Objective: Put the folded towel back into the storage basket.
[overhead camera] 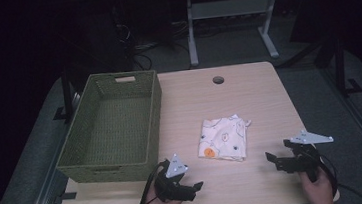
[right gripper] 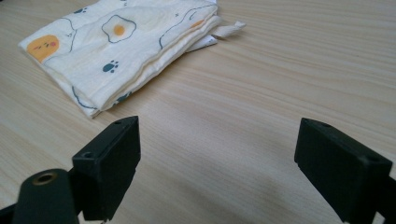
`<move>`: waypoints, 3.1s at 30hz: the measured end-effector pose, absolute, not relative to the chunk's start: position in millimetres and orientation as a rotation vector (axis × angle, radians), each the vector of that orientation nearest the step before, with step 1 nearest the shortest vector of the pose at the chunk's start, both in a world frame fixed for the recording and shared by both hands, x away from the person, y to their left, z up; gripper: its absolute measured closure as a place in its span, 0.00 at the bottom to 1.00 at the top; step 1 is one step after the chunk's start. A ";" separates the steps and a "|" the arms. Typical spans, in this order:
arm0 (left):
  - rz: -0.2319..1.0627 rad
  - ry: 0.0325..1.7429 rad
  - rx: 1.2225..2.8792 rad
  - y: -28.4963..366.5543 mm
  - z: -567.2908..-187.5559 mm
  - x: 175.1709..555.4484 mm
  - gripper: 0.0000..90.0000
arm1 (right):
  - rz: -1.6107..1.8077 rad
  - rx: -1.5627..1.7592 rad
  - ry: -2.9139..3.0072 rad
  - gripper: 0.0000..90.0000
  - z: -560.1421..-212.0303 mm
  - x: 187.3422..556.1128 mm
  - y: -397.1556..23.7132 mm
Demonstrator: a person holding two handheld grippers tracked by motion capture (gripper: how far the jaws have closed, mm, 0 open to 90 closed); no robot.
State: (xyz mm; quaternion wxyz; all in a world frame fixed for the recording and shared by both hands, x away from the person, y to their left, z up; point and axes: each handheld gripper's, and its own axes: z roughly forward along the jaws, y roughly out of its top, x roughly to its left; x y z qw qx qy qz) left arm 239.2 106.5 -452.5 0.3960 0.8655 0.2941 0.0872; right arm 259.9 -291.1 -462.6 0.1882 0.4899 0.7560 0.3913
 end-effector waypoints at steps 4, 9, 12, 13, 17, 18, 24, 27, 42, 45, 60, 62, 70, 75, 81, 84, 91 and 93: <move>0.229 0.744 2.196 104.3 -454.7 239.7 0.28 | 1.091 1.388 2.125 0.16 -463.7 261.4 -290.5; 0.225 0.753 2.202 103.4 -453.6 239.8 0.28 | 1.054 1.382 2.148 0.15 -465.6 262.3 -286.5; 0.220 0.755 2.179 102.0 -449.8 238.2 0.28 | 1.049 1.363 2.150 0.16 -465.0 260.9 -283.6; 0.223 0.756 2.178 101.0 -448.9 238.3 0.28 | 1.046 1.363 2.148 0.16 -464.8 260.6 -283.1; 0.220 0.748 2.177 93.7 -442.6 241.3 0.28 | 1.049 1.342 2.167 0.16 -464.7 259.6 -280.9; 0.226 0.733 2.187 90.8 -439.9 242.5 0.28 | 1.050 1.330 2.170 0.15 -464.8 259.7 -280.5; 0.192 0.696 2.225 72.4 -431.1 258.1 0.28 | 1.059 1.334 2.160 0.16 -462.9 258.3 -281.4; 0.183 0.688 2.226 62.8 -425.7 265.5 0.28 | 1.055 1.335 2.159 0.16 -462.6 257.3 -281.5; 0.246 0.675 2.341 10.2 -415.4 306.1 0.29 | 1.083 1.335 2.141 0.15 -462.1 257.6 -289.0; 0.264 0.652 2.368 -0.5 -414.5 313.0 0.29 | 1.079 1.329 2.144 0.15 -462.3 257.4 -287.6; 0.276 0.749 2.455 -25.6 -427.6 354.6 0.33 | 1.087 1.308 2.158 0.16 -462.2 256.6 -285.2; 0.274 0.762 2.460 -27.0 -429.4 359.1 0.35 | 1.087 1.304 2.161 0.16 -462.4 257.0 -285.0; 0.262 0.821 2.529 -39.1 -443.9 383.3 0.38 | 1.094 1.292 2.168 0.15 -462.0 256.5 -284.8; 0.224 0.844 2.497 -34.5 -450.5 387.3 0.45 | 1.106 1.301 2.154 0.16 -461.7 257.5 -286.9; 0.239 0.860 2.502 -33.2 -448.7 385.3 0.58 | 1.118 1.307 2.138 0.16 -460.7 256.3 -288.1; 0.242 0.876 2.498 -32.5 -448.2 384.1 0.64 | 1.114 1.302 2.143 0.15 -460.9 256.7 -288.1; 0.253 0.850 2.505 -27.3 -447.7 382.9 0.87 | 1.108 1.296 2.151 0.15 -461.0 256.6 -288.2; 0.248 0.843 2.512 -25.1 -447.2 382.9 0.90 | 1.106 1.298 2.151 0.16 -461.2 257.1 -289.7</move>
